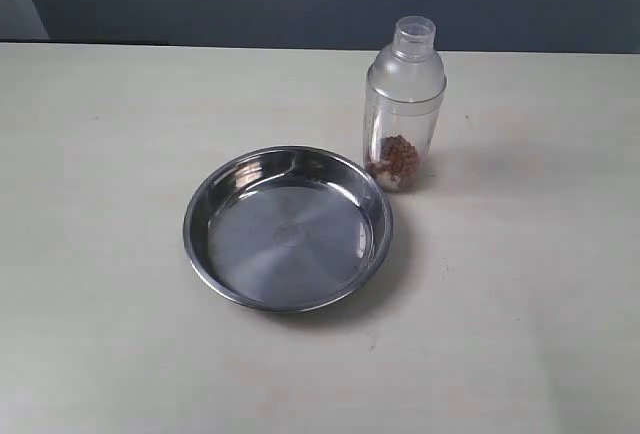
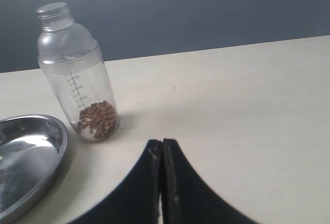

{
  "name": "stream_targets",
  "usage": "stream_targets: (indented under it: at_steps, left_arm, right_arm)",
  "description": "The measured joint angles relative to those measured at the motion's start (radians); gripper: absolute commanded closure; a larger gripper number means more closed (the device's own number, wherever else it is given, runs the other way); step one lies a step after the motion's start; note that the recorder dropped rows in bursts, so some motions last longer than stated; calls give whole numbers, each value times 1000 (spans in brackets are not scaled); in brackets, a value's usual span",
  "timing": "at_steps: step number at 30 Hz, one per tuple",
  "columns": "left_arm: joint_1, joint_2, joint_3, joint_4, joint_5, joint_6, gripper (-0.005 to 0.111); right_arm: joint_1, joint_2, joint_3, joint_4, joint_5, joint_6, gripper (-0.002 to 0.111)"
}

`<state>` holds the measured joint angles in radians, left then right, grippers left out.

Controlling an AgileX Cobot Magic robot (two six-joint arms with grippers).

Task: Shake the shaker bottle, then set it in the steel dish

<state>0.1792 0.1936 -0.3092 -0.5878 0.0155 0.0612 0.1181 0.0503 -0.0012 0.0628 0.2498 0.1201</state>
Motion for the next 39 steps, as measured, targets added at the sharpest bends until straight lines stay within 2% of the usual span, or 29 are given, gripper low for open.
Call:
stream_targets:
  at_steps: [4, 6, 8, 10, 14, 17, 20, 22, 25, 27, 29, 30, 31, 33, 34, 39]
  left_arm:
    - [-4, 285, -210, 130, -50, 7, 106]
    - [-39, 434, -327, 221, -52, 9, 106]
    - [-102, 538, -411, 300, -71, 9, 106]
    - [-203, 650, -466, 410, -127, 11, 106]
    - [-415, 840, -488, 543, -262, 1, 106]
    - [-513, 1010, -486, 569, -381, 4, 106]
    - [-539, 1218, -484, 571, -531, -47, 106]
    - [-539, 1328, -483, 629, -617, -105, 106]
    - [-539, 1403, -483, 840, -690, -245, 106]
    - [-539, 1418, -483, 928, -708, -271, 105]
    - [-539, 1431, -483, 991, -746, -280, 95]
    - [-539, 1440, -483, 1035, -793, -283, 84]
    - [-539, 1453, -483, 1075, -849, -299, 67]
    - [-539, 1485, -486, 1113, -946, -340, 20]
    - [-539, 1507, -496, 1117, -967, -358, 2]
    - [-529, 1636, -594, 1205, -1005, -481, 1]
  right_arm:
    - [0, 0, 0, 0, 0, 0, 109]
    - [0, 0, 0, 0, 0, 0, 109]
    - [0, 0, 0, 0, 0, 0, 109]
    - [0, 0, 0, 0, 0, 0, 109]
    - [0, 0, 0, 0, 0, 0, 109]
    - [0, 0, 0, 0, 0, 0, 109]
    - [0, 0, 0, 0, 0, 0, 109]
    - [0, 0, 0, 0, 0, 0, 109]
    - [0, 0, 0, 0, 0, 0, 109]
    - [0, 0, 0, 0, 0, 0, 109]
    - [0, 0, 0, 0, 0, 0, 109]
    - [0, 0, 0, 0, 0, 0, 109]
    - [0, 0, 0, 0, 0, 0, 109]
    - [0, 0, 0, 0, 0, 0, 109]
    - [0, 0, 0, 0, 0, 0, 109]
    - [0, 0, 0, 0, 0, 0, 109]
